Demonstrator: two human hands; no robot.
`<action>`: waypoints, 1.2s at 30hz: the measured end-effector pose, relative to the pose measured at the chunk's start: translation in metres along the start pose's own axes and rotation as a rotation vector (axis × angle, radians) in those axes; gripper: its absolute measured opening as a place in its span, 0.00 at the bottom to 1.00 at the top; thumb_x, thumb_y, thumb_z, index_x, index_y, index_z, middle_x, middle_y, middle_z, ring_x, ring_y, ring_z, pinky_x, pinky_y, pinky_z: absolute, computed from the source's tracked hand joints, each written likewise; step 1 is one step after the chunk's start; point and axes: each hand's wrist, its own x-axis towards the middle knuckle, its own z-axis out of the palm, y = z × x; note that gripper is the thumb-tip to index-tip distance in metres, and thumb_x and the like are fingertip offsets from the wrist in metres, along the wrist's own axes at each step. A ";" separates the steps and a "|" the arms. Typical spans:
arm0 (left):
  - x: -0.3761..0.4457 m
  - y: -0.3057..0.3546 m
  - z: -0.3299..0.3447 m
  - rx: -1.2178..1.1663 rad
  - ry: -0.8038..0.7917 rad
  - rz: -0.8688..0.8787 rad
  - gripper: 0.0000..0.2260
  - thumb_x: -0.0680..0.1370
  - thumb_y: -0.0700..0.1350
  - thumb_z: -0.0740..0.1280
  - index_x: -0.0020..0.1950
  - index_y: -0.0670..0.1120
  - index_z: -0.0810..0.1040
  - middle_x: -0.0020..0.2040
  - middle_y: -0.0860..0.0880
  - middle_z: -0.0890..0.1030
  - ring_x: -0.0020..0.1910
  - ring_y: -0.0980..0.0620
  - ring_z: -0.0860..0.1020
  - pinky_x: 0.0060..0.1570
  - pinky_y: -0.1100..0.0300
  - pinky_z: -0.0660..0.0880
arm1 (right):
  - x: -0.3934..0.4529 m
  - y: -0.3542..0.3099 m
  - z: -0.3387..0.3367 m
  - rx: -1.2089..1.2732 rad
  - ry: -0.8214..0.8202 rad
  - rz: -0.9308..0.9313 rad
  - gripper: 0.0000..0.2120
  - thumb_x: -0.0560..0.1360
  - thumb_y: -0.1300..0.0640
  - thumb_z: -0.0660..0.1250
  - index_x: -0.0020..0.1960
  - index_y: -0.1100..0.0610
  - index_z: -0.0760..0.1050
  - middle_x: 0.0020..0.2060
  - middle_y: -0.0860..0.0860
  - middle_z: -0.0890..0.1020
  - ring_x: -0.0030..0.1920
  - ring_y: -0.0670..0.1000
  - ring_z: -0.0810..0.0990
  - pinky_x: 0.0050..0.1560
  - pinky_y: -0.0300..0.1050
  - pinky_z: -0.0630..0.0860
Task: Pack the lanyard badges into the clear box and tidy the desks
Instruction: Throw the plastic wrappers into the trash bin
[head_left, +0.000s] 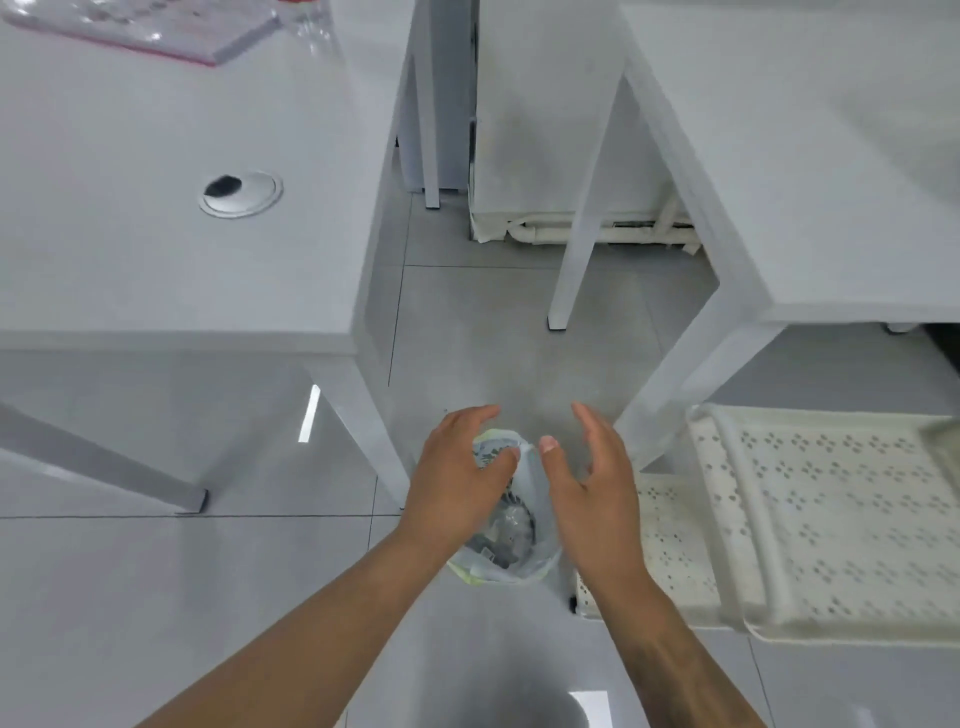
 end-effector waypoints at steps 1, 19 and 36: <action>-0.008 0.024 -0.015 -0.012 -0.007 -0.008 0.21 0.77 0.51 0.68 0.70 0.57 0.71 0.67 0.60 0.70 0.66 0.62 0.68 0.68 0.55 0.69 | -0.004 -0.026 -0.014 0.010 -0.003 0.010 0.24 0.79 0.46 0.63 0.74 0.44 0.64 0.72 0.40 0.66 0.73 0.39 0.62 0.74 0.49 0.63; -0.143 0.301 -0.167 -0.101 0.087 -0.009 0.19 0.79 0.53 0.66 0.69 0.56 0.72 0.67 0.59 0.72 0.65 0.59 0.71 0.67 0.53 0.69 | -0.092 -0.274 -0.224 -0.019 -0.032 -0.026 0.23 0.79 0.44 0.62 0.73 0.42 0.64 0.70 0.41 0.69 0.70 0.43 0.67 0.71 0.53 0.66; -0.194 0.301 -0.208 -0.161 0.147 -0.012 0.17 0.79 0.53 0.66 0.68 0.56 0.73 0.63 0.62 0.75 0.61 0.61 0.74 0.51 0.71 0.67 | -0.144 -0.290 -0.243 -0.167 -0.046 -0.059 0.22 0.78 0.42 0.62 0.71 0.41 0.65 0.70 0.39 0.69 0.70 0.43 0.67 0.68 0.45 0.66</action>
